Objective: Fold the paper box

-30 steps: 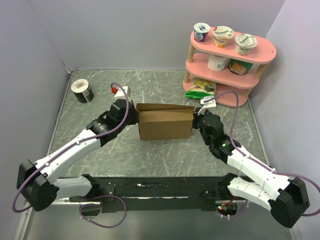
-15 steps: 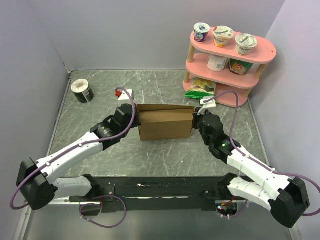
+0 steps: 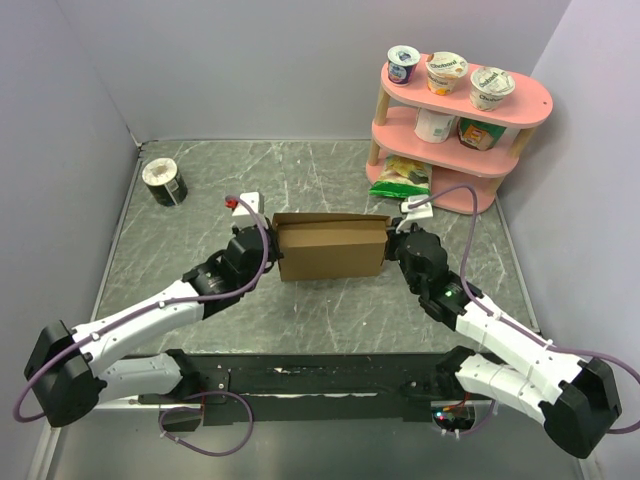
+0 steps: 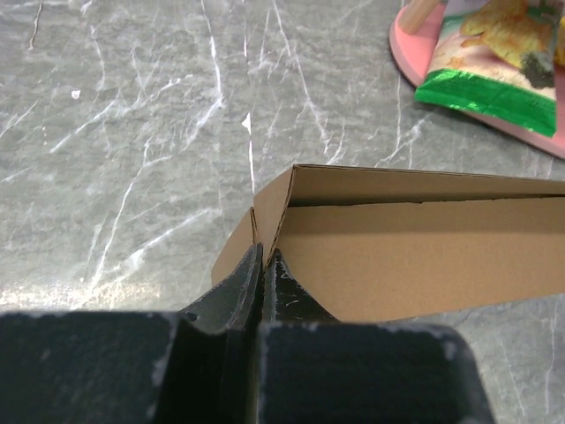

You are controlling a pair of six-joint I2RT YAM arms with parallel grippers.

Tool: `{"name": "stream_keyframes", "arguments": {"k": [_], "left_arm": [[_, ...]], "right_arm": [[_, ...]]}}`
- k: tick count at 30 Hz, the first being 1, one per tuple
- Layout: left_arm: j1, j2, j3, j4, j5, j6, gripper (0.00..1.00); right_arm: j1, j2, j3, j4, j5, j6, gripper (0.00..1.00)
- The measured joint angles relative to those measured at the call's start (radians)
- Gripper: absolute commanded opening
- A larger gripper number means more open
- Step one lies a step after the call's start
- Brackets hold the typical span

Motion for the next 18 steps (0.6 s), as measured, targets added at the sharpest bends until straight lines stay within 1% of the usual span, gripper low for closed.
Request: {"name": "stream_keyframes", "arguments": {"k": [6, 7, 8, 9, 11, 12, 13, 15, 18], "left_arm": [[-0.032, -0.007, -0.071, 0.105, -0.063, -0.003, 0.01], [-0.037, -0.004, -0.077, 0.121, -0.077, -0.002, 0.01], [-0.042, 0.002, -0.081, 0.132, -0.089, 0.001, 0.01], [-0.046, 0.008, -0.081, 0.138, -0.100, 0.003, 0.01], [-0.057, 0.024, -0.080, 0.156, -0.124, 0.011, 0.01], [-0.063, 0.035, -0.079, 0.165, -0.131, 0.016, 0.01], [-0.071, 0.048, -0.073, 0.174, -0.140, 0.025, 0.01], [-0.082, 0.064, -0.063, 0.178, -0.152, 0.037, 0.01], [-0.093, 0.085, -0.052, 0.188, -0.155, 0.058, 0.01]], "right_arm": [[0.002, -0.019, -0.019, 0.007, -0.004, 0.006, 0.00], [0.002, -0.022, -0.019, 0.007, -0.004, 0.007, 0.03], [0.002, -0.024, -0.019, 0.006, -0.004, 0.007, 0.08], [0.002, -0.027, -0.019, 0.003, -0.004, 0.007, 0.25], [0.002, -0.043, -0.018, -0.021, -0.008, 0.014, 0.43], [0.005, -0.055, -0.017, -0.057, -0.021, 0.019, 0.58], [0.010, -0.063, -0.017, -0.100, -0.032, 0.021, 0.63], [0.017, -0.084, -0.010, -0.161, -0.046, 0.025, 0.70], [0.021, -0.134, -0.004, -0.257, -0.060, 0.025, 0.72]]}}
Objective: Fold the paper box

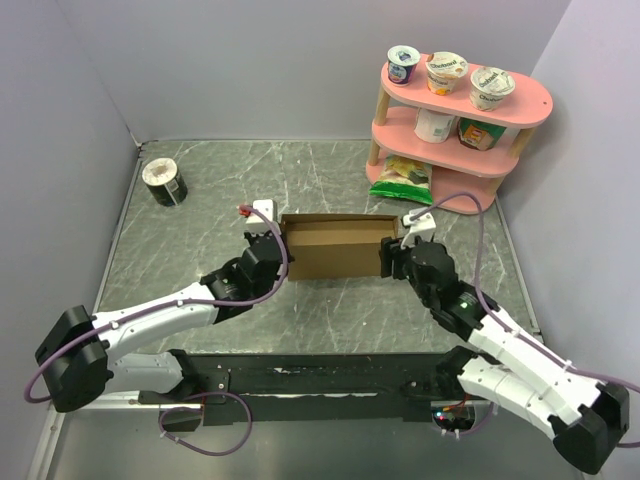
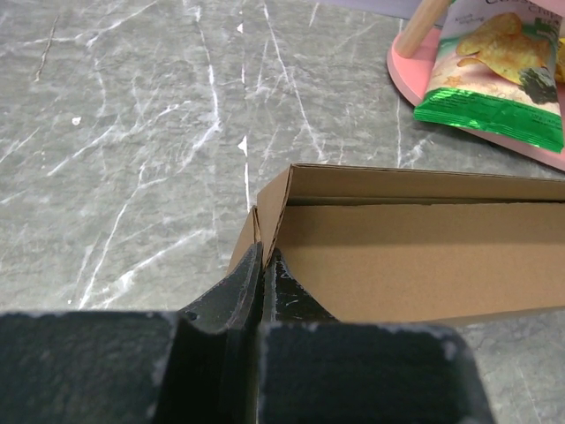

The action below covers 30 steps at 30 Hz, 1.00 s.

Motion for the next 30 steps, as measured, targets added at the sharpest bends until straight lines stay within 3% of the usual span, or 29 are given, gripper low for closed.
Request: {"name": "stream_keyframes", "arguments": {"k": [7, 13, 25, 30], "left_arm": [[-0.006, 0.008, 0.002, 0.014, 0.002, 0.042, 0.01], [-0.007, 0.005, 0.002, 0.016, 0.008, 0.063, 0.01], [-0.007, -0.006, -0.008, 0.030, 0.017, 0.087, 0.01], [-0.007, -0.006, -0.008, 0.033, 0.019, 0.096, 0.02]], "right_arm": [[0.000, -0.160, 0.058, -0.160, 0.003, 0.002, 0.75], [0.001, -0.203, 0.163, -0.150, -0.008, 0.003, 0.74], [0.001, 0.298, 0.368, 0.137, -0.055, -0.049, 0.74], [0.001, 0.397, 0.362, 0.150, -0.066, -0.038, 0.73]]}}
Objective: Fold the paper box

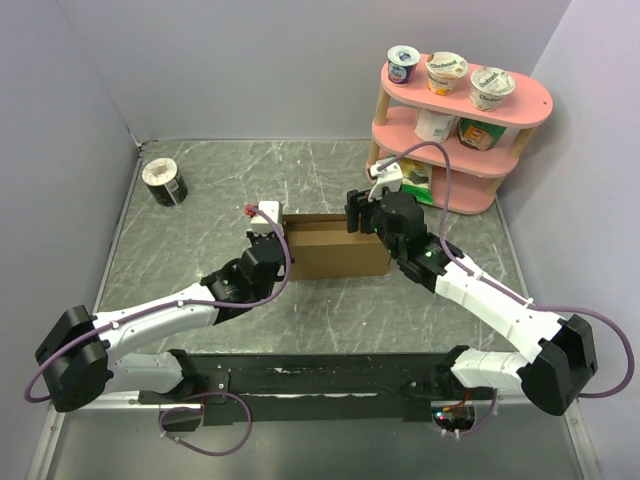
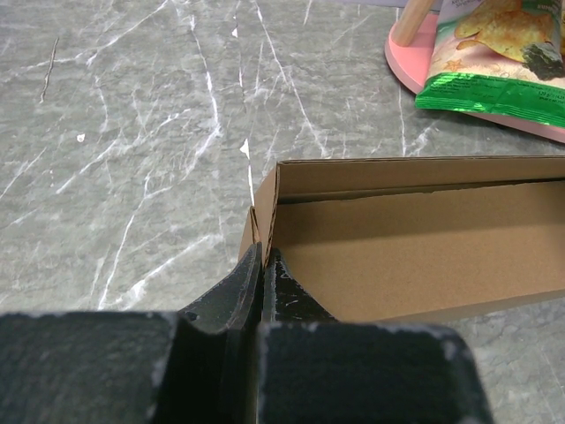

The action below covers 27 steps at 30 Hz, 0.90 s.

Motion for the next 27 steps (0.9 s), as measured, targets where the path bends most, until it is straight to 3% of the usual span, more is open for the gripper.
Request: {"name": "stream_keyframes", "arguments": {"k": [2, 5, 12, 17, 27], "left_arm": [[0.000, 0.000, 0.000, 0.000, 0.001, 0.000, 0.05], [0.000, 0.000, 0.000, 0.000, 0.001, -0.001, 0.17], [-0.004, -0.021, -0.019, -0.010, 0.027, -0.017, 0.74], [-0.007, -0.094, -0.065, -0.036, 0.066, -0.028, 0.97], [-0.024, -0.321, -0.175, -0.141, 0.244, -0.010, 0.96]], "right_arm": [[0.001, -0.005, -0.026, 0.018, -0.002, 0.016, 0.73], [0.005, -0.028, -0.076, 0.060, 0.002, 0.056, 0.73], [0.008, -0.063, -0.138, 0.125, 0.021, 0.103, 0.73], [0.008, -0.066, -0.150, 0.138, 0.045, 0.123, 0.73], [0.013, -0.085, -0.178, 0.153, 0.056, 0.144, 0.73]]}}
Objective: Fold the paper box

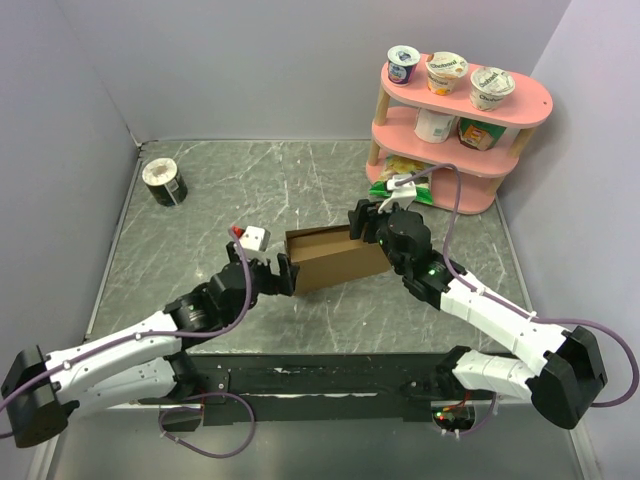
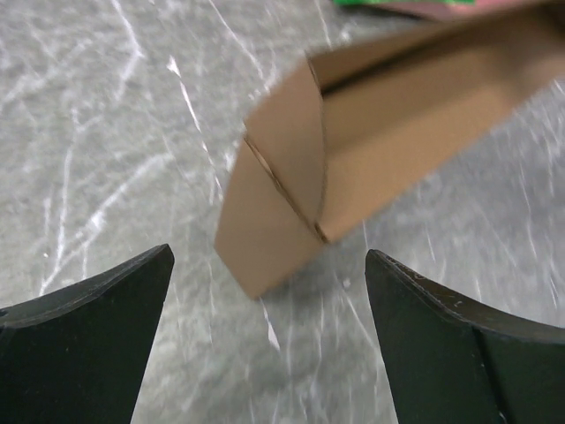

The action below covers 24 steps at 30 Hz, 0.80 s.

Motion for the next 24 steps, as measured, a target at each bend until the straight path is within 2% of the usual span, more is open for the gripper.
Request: {"name": "stream_keyframes", "arguments": {"k": [7, 10, 14, 20, 24], "left_arm": [[0.000, -0.092, -0.007, -0.068, 0.137, 0.016, 0.98], [0.000, -0.149, 0.003, -0.079, 0.189, 0.012, 0.93], [0.000, -0.205, 0.098, -0.107, 0.212, 0.004, 0.83], [0.032, -0.140, 0.301, -0.092, 0.183, -0.006, 0.69], [0.133, -0.024, 0.352, -0.046, 0.238, -0.014, 0.64]], "right_arm": [[0.000, -0.007, -0.014, 0.007, 0.007, 0.001, 0.73], [0.000, -0.013, -0.018, 0.007, 0.008, 0.003, 0.73], [0.001, -0.018, -0.027, 0.013, 0.009, 0.003, 0.73], [0.001, -0.019, -0.029, 0.015, 0.009, 0.005, 0.73], [0.001, -0.022, -0.033, 0.018, 0.008, 0.008, 0.73]]}}
